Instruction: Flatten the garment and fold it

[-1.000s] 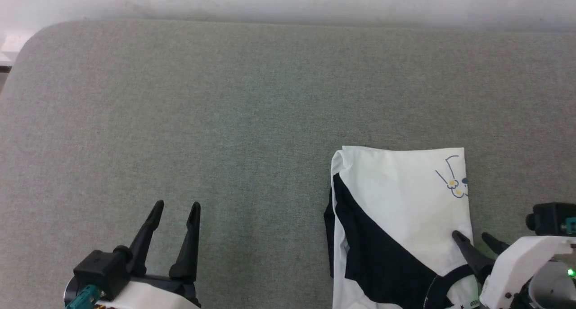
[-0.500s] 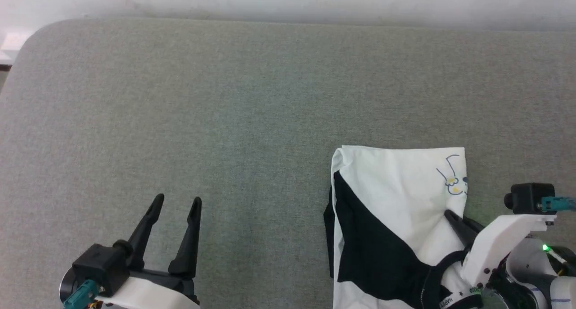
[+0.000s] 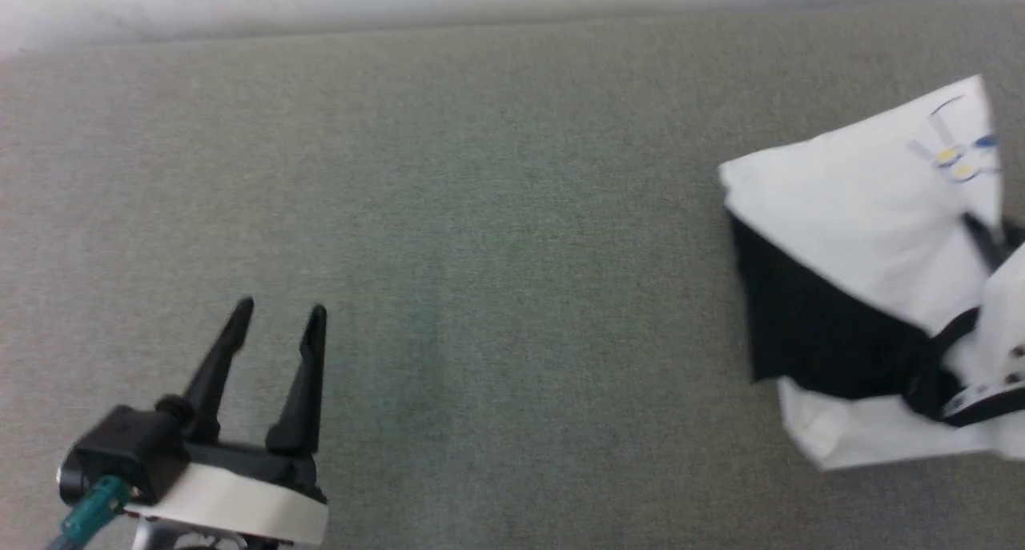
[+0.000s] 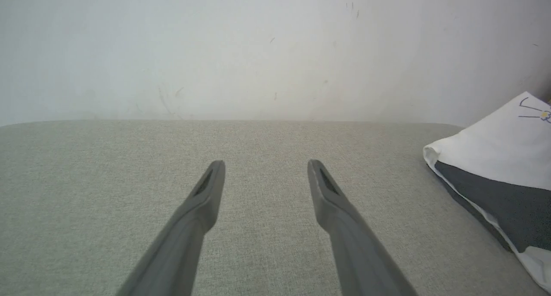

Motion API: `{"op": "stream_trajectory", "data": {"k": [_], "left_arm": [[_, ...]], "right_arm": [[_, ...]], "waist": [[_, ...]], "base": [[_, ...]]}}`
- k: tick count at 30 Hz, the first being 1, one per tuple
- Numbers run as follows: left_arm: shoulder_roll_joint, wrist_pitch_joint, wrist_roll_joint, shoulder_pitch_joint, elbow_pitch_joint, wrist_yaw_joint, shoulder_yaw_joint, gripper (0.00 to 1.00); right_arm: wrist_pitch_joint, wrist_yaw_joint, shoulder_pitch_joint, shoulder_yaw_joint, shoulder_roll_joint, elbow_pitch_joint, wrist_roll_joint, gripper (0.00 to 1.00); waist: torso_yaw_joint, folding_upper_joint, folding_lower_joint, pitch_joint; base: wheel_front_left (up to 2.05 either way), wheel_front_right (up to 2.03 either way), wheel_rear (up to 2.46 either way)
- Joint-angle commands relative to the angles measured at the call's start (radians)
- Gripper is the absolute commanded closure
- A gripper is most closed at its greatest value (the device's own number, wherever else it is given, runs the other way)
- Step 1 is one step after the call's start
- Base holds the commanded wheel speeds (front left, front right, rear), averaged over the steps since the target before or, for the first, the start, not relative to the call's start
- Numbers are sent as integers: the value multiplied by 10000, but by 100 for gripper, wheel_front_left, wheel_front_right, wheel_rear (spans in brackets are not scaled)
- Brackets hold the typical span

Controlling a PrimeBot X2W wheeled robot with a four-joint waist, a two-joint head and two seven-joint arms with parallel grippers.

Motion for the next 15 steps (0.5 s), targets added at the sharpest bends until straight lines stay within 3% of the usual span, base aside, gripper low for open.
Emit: {"op": "stream_trajectory", "data": {"k": [1, 11, 15], "left_arm": [[106, 54, 146, -366, -135, 4, 92, 0], [443, 439, 478, -1948, -653, -197, 200, 0], [470, 530, 547, -2262, -691, -240, 146, 0]], "right_arm": [[48, -9, -385, 12, -531, 26, -93, 100], [-732, -9, -1171, -254, -4154, 1244, -814, 100], [-1025, -9, -1133, -453, -5016, 1816, -1089, 100]], "waist": [[-560, 0, -1, 948], [-570, 0, -1, 2803], [-511, 0, -1, 3297]], "base": [[0, 0, 0], [0, 0, 0], [0, 0, 0]]}}
